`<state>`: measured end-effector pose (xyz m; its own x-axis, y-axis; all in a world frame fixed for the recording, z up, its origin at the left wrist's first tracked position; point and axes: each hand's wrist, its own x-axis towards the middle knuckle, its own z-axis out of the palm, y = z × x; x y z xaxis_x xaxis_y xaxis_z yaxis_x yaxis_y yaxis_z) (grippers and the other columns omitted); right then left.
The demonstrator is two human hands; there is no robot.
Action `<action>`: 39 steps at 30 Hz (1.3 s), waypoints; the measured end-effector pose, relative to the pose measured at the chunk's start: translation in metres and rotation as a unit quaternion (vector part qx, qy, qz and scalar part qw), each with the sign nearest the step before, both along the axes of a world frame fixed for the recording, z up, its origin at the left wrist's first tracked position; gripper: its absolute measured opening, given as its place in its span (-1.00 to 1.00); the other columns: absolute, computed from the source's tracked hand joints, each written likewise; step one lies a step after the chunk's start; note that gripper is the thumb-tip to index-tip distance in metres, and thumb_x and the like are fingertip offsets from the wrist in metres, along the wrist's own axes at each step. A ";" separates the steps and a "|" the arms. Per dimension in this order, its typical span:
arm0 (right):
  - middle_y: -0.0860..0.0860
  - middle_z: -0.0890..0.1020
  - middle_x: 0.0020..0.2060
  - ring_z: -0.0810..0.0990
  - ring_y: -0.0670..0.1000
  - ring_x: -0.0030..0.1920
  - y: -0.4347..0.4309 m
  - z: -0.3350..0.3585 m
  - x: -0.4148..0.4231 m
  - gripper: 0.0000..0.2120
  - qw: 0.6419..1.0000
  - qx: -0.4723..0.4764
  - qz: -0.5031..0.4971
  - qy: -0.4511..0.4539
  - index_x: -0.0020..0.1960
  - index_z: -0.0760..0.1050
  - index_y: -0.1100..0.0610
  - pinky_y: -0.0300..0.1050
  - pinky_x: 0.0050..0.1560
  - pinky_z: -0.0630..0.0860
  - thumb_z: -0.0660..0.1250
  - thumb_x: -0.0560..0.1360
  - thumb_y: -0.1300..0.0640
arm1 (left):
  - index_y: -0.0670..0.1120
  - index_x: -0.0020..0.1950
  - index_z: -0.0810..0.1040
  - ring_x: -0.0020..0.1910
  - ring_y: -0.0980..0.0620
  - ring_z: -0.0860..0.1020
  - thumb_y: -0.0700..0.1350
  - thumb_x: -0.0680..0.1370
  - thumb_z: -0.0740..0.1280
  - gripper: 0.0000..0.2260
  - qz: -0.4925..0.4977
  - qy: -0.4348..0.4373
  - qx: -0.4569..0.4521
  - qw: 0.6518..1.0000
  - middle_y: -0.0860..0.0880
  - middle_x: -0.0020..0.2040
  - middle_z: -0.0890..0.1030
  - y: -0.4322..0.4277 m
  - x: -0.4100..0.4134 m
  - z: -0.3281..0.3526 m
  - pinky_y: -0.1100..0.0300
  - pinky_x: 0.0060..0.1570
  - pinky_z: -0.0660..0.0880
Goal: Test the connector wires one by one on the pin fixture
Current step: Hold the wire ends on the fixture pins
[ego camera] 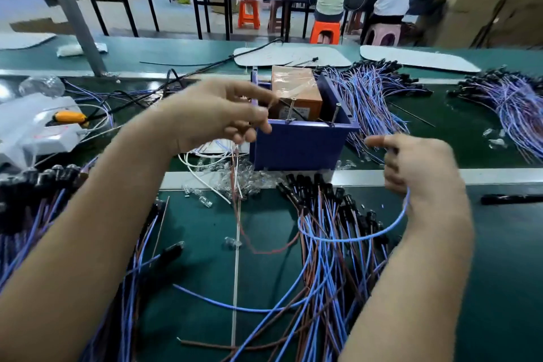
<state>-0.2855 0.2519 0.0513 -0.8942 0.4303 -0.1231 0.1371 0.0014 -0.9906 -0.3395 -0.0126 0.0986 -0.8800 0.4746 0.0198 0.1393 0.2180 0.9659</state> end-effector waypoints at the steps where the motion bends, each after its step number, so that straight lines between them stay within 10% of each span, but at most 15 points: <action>1: -0.13 0.28 -0.71 0.18 -0.17 -0.70 -0.012 -0.002 0.003 -0.80 0.999 0.031 0.021 -0.005 -0.17 0.56 0.15 -0.36 -0.66 0.13 0.19 0.53 0.24 | -0.18 0.15 0.54 -0.46 0.11 0.55 -0.30 0.52 0.33 -0.79 0.010 -0.006 -0.034 0.999 -0.09 -0.29 0.67 0.005 -0.002 -0.007 0.35 -0.48 0.47; 11: -0.13 0.23 -0.71 0.14 -0.08 -0.59 -0.030 -0.037 -0.026 -0.72 0.994 0.062 0.020 -0.090 -0.23 0.59 0.07 -0.22 -0.49 0.11 0.15 0.48 0.28 | -0.20 -0.17 0.45 -0.52 0.02 0.58 -0.38 0.55 0.28 -0.86 0.101 0.056 -0.056 0.992 -0.14 -0.36 0.61 0.043 -0.013 -0.059 0.27 -0.52 0.49; 39: -0.13 0.23 -0.64 0.12 -0.13 -0.61 -0.043 -0.031 -0.018 -0.73 0.998 0.034 0.053 -0.010 -0.12 0.61 0.08 -0.30 -0.62 0.11 0.16 0.61 0.20 | -0.06 -0.07 0.52 -0.49 0.01 0.61 -0.35 0.54 0.28 -0.81 0.141 0.145 -0.069 0.977 -0.11 -0.34 0.63 0.046 -0.010 -0.065 0.24 -0.48 0.53</action>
<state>-0.3034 0.2092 0.0201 -0.9332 0.3406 -0.1150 0.1518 0.0834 -0.9849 -0.3498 0.0334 0.0341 -0.9426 0.2306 0.2414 0.3194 0.4123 0.8532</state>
